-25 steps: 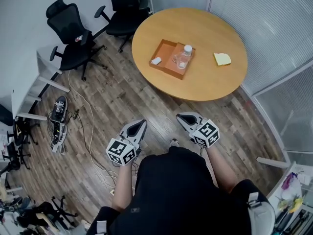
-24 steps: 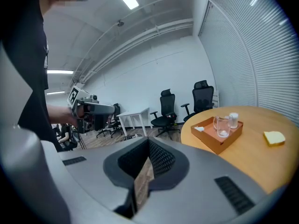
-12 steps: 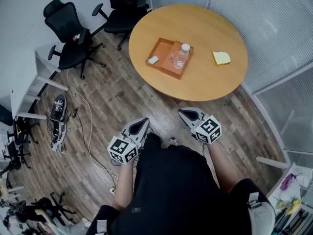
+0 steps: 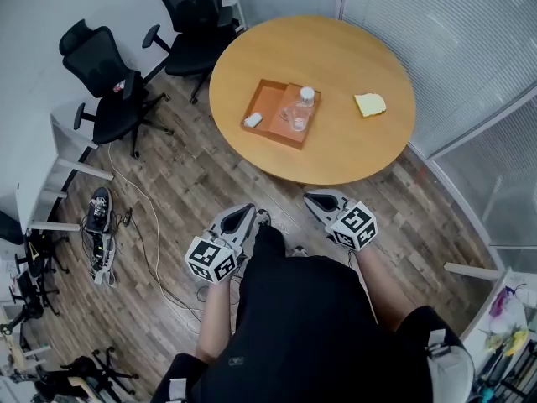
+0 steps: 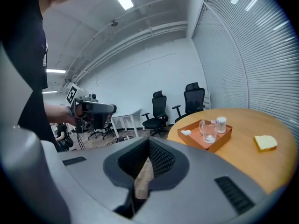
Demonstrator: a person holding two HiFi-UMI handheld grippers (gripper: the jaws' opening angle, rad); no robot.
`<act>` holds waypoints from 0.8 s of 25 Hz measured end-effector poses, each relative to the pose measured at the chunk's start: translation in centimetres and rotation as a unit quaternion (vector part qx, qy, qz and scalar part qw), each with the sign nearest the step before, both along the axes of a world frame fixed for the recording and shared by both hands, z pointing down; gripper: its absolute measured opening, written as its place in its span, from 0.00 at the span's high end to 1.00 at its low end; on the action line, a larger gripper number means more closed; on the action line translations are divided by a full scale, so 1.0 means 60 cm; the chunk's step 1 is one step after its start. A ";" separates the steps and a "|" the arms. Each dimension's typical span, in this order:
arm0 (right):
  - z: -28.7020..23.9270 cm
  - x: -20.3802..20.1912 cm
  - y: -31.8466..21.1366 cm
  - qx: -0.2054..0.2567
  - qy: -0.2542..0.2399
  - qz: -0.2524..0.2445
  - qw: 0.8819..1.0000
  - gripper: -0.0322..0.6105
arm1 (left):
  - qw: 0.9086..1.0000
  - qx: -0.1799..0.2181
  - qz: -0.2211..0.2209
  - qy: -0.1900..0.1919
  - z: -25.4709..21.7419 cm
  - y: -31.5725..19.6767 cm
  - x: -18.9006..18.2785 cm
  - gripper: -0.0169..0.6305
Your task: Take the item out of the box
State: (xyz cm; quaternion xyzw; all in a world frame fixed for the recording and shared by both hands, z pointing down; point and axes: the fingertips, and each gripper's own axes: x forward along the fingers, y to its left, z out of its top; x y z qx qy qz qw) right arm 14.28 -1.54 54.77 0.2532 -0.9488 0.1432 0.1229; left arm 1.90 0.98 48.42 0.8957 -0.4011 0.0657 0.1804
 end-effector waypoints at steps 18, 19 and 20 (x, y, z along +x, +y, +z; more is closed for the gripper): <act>0.028 -0.089 -0.148 -0.022 0.039 0.015 0.999 0.94 | 0.999 -0.021 0.043 0.014 0.020 -0.191 -0.079 0.96; 0.029 -0.098 -0.159 -0.023 0.042 0.014 0.999 0.94 | 0.999 -0.022 0.045 0.015 0.021 -0.203 -0.087 0.96; 0.030 -0.108 -0.170 -0.023 0.045 0.013 0.999 0.94 | 0.999 -0.024 0.046 0.017 0.022 -0.215 -0.095 0.96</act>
